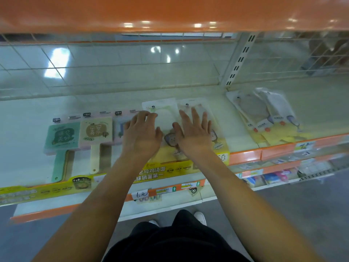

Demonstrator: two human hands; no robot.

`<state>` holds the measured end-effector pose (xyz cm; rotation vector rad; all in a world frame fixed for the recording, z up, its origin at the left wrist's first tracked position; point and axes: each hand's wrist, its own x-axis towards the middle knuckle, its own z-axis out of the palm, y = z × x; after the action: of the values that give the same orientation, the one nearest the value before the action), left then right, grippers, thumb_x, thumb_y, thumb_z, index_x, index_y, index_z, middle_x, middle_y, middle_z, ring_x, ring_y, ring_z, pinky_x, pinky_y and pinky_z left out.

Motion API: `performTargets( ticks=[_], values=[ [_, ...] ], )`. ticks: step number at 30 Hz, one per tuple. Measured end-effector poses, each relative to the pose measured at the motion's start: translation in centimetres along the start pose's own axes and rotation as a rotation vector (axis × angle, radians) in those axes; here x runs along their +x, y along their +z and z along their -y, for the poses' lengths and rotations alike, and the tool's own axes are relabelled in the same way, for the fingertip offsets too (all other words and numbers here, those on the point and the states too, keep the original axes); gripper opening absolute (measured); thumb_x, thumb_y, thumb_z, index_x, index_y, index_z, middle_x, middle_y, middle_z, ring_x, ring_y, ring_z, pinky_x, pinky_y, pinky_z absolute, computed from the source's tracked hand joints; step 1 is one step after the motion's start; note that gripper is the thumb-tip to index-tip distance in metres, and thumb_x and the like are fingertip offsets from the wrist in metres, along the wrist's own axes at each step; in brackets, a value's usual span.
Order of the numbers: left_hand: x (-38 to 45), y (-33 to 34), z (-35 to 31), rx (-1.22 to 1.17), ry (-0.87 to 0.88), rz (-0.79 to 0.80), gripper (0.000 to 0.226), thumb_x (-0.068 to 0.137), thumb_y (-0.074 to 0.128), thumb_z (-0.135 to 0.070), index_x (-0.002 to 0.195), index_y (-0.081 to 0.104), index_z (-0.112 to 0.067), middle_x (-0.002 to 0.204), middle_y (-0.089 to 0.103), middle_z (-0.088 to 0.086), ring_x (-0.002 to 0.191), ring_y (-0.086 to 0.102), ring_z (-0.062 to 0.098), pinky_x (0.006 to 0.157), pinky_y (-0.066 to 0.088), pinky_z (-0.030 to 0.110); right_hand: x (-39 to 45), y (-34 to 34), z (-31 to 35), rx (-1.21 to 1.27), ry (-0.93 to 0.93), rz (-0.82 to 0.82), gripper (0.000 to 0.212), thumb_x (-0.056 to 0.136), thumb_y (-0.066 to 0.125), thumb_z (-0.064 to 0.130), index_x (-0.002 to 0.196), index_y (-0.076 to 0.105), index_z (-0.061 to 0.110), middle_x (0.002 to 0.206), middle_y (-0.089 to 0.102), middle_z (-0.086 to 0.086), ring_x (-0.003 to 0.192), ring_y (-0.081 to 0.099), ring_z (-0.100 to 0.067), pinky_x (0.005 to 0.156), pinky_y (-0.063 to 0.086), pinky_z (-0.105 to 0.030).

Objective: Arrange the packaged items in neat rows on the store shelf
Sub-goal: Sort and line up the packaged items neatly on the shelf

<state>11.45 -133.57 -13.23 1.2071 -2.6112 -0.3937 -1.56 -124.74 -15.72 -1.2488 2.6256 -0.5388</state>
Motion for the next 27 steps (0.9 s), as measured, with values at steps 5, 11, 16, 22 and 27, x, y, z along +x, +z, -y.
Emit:
performTargets(
  ticks=[5, 11, 16, 22, 27],
  values=[
    [0.8, 2.1, -4.1, 0.014, 0.097, 0.053, 0.046, 0.089, 0.052, -0.029, 0.134, 0.047, -0.018, 0.141, 0.043, 0.005, 0.131, 0.039, 0.027, 0.103, 0.029, 0.04, -0.6, -2.0, -4.6, 0.005, 0.084, -0.058, 0.057, 0.1, 0.036, 0.052, 0.152, 0.026, 0.031, 0.164, 0.008, -0.003, 0.15, -0.003, -0.036, 0.12, 0.001, -0.05],
    [1.8, 4.4, -10.3, -0.02, 0.182, 0.089, 0.048, 0.088, 0.055, -0.029, 0.134, 0.048, -0.018, 0.144, 0.041, 0.005, 0.132, 0.037, 0.027, 0.104, 0.028, 0.039, -0.7, -4.7, -10.2, 0.004, 0.13, -0.145, 0.059, 0.097, 0.044, 0.05, 0.15, 0.032, 0.025, 0.162, 0.017, -0.01, 0.148, 0.006, -0.042, 0.12, 0.006, -0.052],
    [2.6, 6.3, -16.3, -0.019, 0.246, 0.123, 0.048, 0.09, 0.051, -0.033, 0.136, 0.046, -0.02, 0.146, 0.038, 0.003, 0.134, 0.035, 0.026, 0.106, 0.026, 0.04, -0.2, -7.8, -14.8, 0.024, 0.155, -0.255, 0.06, 0.092, 0.04, 0.049, 0.142, 0.046, 0.018, 0.154, 0.033, -0.017, 0.143, 0.021, -0.047, 0.117, 0.016, -0.057],
    [3.5, 8.1, -21.8, 0.012, 0.276, 0.133, 0.047, 0.093, 0.047, -0.035, 0.137, 0.044, -0.021, 0.147, 0.035, 0.002, 0.135, 0.034, 0.024, 0.106, 0.026, 0.039, 0.6, -10.0, -20.1, 0.051, 0.189, -0.337, 0.06, 0.087, 0.033, 0.046, 0.132, 0.057, 0.015, 0.142, 0.047, -0.02, 0.134, 0.035, -0.052, 0.111, 0.027, -0.06],
    [4.5, 9.7, -25.7, 0.025, 0.274, 0.121, 0.045, 0.092, 0.048, -0.035, 0.135, 0.045, -0.021, 0.145, 0.037, 0.003, 0.133, 0.036, 0.024, 0.105, 0.028, 0.039, 1.7, -11.4, -24.5, 0.039, 0.203, -0.317, 0.049, 0.094, 0.041, 0.043, 0.135, 0.053, 0.019, 0.148, 0.041, -0.018, 0.134, 0.031, -0.052, 0.11, 0.028, -0.06]
  ],
)
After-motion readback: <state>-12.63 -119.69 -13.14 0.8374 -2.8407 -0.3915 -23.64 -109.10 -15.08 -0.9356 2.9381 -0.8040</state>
